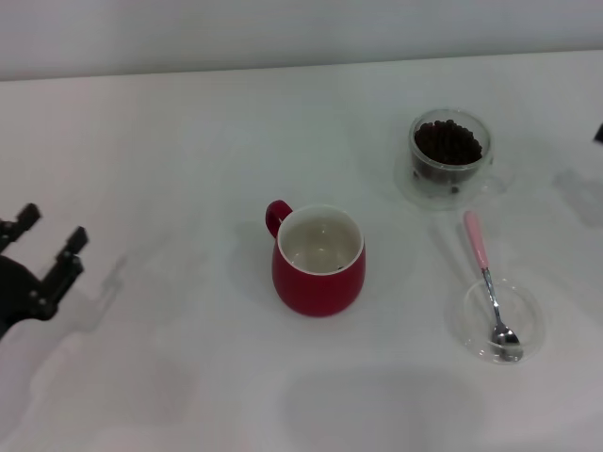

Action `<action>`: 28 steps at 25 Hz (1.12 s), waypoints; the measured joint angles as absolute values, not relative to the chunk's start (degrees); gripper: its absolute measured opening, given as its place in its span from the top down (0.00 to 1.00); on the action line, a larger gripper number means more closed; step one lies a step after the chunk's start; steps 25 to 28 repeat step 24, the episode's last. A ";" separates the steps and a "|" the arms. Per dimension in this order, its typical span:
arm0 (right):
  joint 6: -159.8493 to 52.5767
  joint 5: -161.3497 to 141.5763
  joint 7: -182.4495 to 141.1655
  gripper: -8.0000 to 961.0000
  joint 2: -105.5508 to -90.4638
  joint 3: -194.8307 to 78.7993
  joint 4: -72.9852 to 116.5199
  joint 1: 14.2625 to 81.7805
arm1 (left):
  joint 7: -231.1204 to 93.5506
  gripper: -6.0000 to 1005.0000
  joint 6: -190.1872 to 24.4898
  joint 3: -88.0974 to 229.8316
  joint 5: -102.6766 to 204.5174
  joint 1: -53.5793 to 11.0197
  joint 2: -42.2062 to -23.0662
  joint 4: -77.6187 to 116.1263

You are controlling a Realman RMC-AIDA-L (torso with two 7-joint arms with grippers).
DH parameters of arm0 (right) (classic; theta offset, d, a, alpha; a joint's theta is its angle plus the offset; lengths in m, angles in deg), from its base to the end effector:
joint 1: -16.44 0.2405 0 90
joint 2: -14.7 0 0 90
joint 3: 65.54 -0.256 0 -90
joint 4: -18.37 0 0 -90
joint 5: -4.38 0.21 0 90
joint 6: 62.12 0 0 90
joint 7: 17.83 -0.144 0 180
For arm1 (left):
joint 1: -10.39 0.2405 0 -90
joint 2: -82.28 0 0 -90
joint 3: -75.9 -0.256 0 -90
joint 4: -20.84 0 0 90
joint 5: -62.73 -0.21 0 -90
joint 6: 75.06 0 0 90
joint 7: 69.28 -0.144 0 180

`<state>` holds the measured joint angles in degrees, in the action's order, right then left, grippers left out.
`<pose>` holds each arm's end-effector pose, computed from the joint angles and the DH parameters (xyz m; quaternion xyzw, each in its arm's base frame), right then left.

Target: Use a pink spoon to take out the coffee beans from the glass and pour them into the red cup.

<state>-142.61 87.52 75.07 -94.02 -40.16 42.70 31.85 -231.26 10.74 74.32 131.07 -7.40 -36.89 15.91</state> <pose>0.3955 0.2771 0.0997 -0.7293 0.4643 0.3559 0.3548 -0.3414 0.2487 -0.0264 -0.8219 -0.1359 -0.3029 0.4629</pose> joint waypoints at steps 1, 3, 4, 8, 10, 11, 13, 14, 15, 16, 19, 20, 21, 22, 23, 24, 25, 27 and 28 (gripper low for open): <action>-142.17 87.51 76.42 0.78 -94.42 -41.67 42.70 31.84 | -231.26 0.41 10.88 74.32 132.02 -7.22 -36.87 15.91; -141.06 87.57 80.82 0.78 -95.56 -46.06 42.71 31.77 | -231.26 0.41 11.09 74.32 133.93 -6.97 -36.83 15.85; -140.64 87.57 83.24 0.78 -96.13 -48.14 42.64 31.72 | -231.26 0.41 11.13 74.31 134.79 -6.86 -36.83 15.81; -140.42 87.73 93.57 0.78 -98.61 -57.45 42.06 31.82 | -231.26 0.41 11.21 74.32 140.38 -6.14 -36.82 15.72; -140.18 88.37 98.41 0.78 -99.51 -62.31 40.67 31.97 | -231.26 0.41 11.26 74.32 143.31 -5.87 -36.94 15.85; -139.72 89.04 100.57 0.78 -99.63 -64.50 39.39 32.03 | -231.26 0.41 11.33 74.32 144.55 -5.83 -36.99 16.07; -137.72 90.83 104.33 0.78 -99.52 -67.57 37.02 32.21 | -231.26 0.41 11.39 74.32 145.54 -5.82 -37.02 16.24; -136.65 91.73 105.48 0.78 -99.51 -68.25 36.54 32.31 | -231.26 0.41 11.39 74.32 145.54 -5.82 -37.02 16.24; -136.65 91.73 105.48 0.78 -99.51 -68.25 36.54 32.31 | -231.26 0.41 12.50 74.32 149.67 -5.57 -37.15 17.13; -134.47 94.60 108.64 0.78 -99.61 -68.83 35.71 32.43 | -231.26 0.41 12.62 74.32 150.31 -5.58 -37.16 17.45; -133.56 97.10 112.81 0.78 -99.68 -68.96 35.01 32.43 | -231.26 0.41 12.86 74.32 153.82 -5.81 -37.09 19.11; -133.41 97.47 114.00 0.78 -99.67 -68.97 34.99 32.49 | -231.26 0.41 12.86 74.32 154.84 -5.94 -37.10 19.45; -133.16 97.61 114.89 0.78 -99.63 -68.95 35.02 32.57 | -231.26 0.41 12.86 74.32 154.84 -5.94 -37.10 19.45; -132.59 97.70 115.44 0.78 -99.56 -68.88 35.06 32.70 | -231.24 0.41 12.86 74.32 155.30 -6.03 -37.12 19.53; -131.93 97.77 115.83 0.78 -99.48 -68.80 35.10 32.81 | -231.23 0.41 12.92 74.32 155.62 -6.14 -37.19 19.81; -131.10 97.78 116.34 0.78 -99.42 -68.78 35.11 32.95 | -231.23 0.41 13.05 74.32 155.65 -6.25 -37.21 20.05; -131.10 97.78 116.34 0.78 -99.42 -68.78 35.11 32.95 | -231.23 0.41 13.05 74.32 155.65 -6.25 -37.21 20.05; -131.10 97.78 116.34 0.78 -99.42 -68.78 35.11 32.95 | -231.23 0.41 13.05 74.32 155.65 -6.25 -37.21 20.05; -131.10 97.78 116.34 0.78 -99.42 -68.78 35.11 32.95 | -231.23 0.41 13.05 74.32 155.65 -6.25 -37.21 20.05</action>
